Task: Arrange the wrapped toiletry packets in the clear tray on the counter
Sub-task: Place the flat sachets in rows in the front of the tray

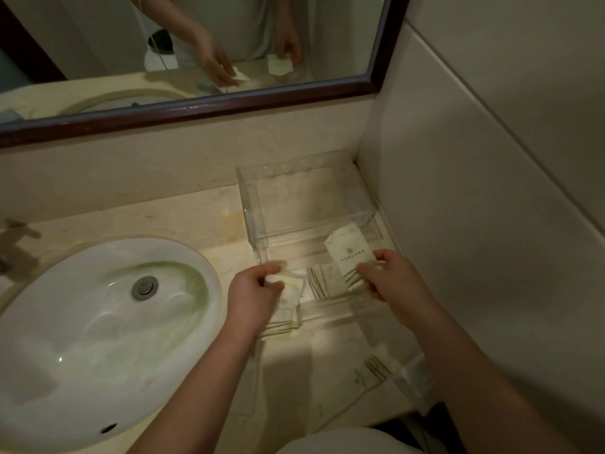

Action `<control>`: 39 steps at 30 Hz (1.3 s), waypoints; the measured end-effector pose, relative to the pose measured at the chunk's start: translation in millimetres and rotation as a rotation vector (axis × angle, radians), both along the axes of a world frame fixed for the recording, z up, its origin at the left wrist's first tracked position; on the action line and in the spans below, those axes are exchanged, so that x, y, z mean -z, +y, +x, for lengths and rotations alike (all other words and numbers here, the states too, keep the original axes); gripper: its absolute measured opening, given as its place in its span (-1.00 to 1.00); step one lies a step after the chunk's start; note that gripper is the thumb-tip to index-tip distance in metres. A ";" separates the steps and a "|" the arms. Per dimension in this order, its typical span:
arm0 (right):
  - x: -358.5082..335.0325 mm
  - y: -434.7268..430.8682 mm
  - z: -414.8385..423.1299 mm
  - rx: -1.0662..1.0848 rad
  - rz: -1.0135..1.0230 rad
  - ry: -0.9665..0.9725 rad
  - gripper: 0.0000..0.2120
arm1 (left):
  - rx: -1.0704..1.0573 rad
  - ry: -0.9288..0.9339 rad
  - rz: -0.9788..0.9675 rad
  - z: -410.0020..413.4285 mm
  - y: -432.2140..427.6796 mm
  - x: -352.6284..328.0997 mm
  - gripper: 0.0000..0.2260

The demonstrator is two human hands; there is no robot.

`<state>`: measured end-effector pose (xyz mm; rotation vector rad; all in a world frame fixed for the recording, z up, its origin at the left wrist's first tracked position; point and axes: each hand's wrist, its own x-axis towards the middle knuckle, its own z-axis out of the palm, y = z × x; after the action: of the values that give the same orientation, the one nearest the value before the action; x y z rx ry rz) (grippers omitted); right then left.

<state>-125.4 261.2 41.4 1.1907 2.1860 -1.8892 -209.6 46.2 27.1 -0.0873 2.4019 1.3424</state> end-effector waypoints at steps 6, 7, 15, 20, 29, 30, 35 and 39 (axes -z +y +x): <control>5.6 8.2 -2.5 0.098 -0.056 0.045 -0.85 | -0.007 0.072 0.042 -19.2 -5.1 -10.6 -0.81; 6.8 8.9 -3.6 0.132 -0.072 0.054 -0.79 | -0.016 0.085 0.057 -21.9 -4.3 -11.6 -0.82; 25.3 18.0 -14.6 0.327 0.141 0.020 -0.77 | -0.253 -0.387 0.233 -25.9 31.5 3.2 -0.91; 34.5 29.1 -27.2 0.280 0.213 -0.017 -0.81 | -0.436 -0.490 0.356 -27.5 63.5 15.2 -0.76; 43.6 30.4 -47.8 0.184 0.224 -0.094 -0.78 | -0.503 -0.248 0.217 -30.3 72.7 23.2 -0.90; 44.2 28.8 -48.8 0.176 0.216 -0.098 -0.79 | -0.475 -0.209 0.191 -30.9 72.4 22.0 -0.88; 43.3 24.5 -49.6 0.179 0.130 -0.117 -0.74 | -0.325 -0.074 0.041 -25.1 71.6 15.9 -0.55; 37.3 21.0 -42.1 0.051 0.317 -0.135 -0.66 | -0.144 0.307 -0.156 4.1 70.4 8.0 -0.54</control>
<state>-167.5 282.2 4.1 1.3837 2.4639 -1.4626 -205.5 116.6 19.1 -0.1049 2.8050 1.3079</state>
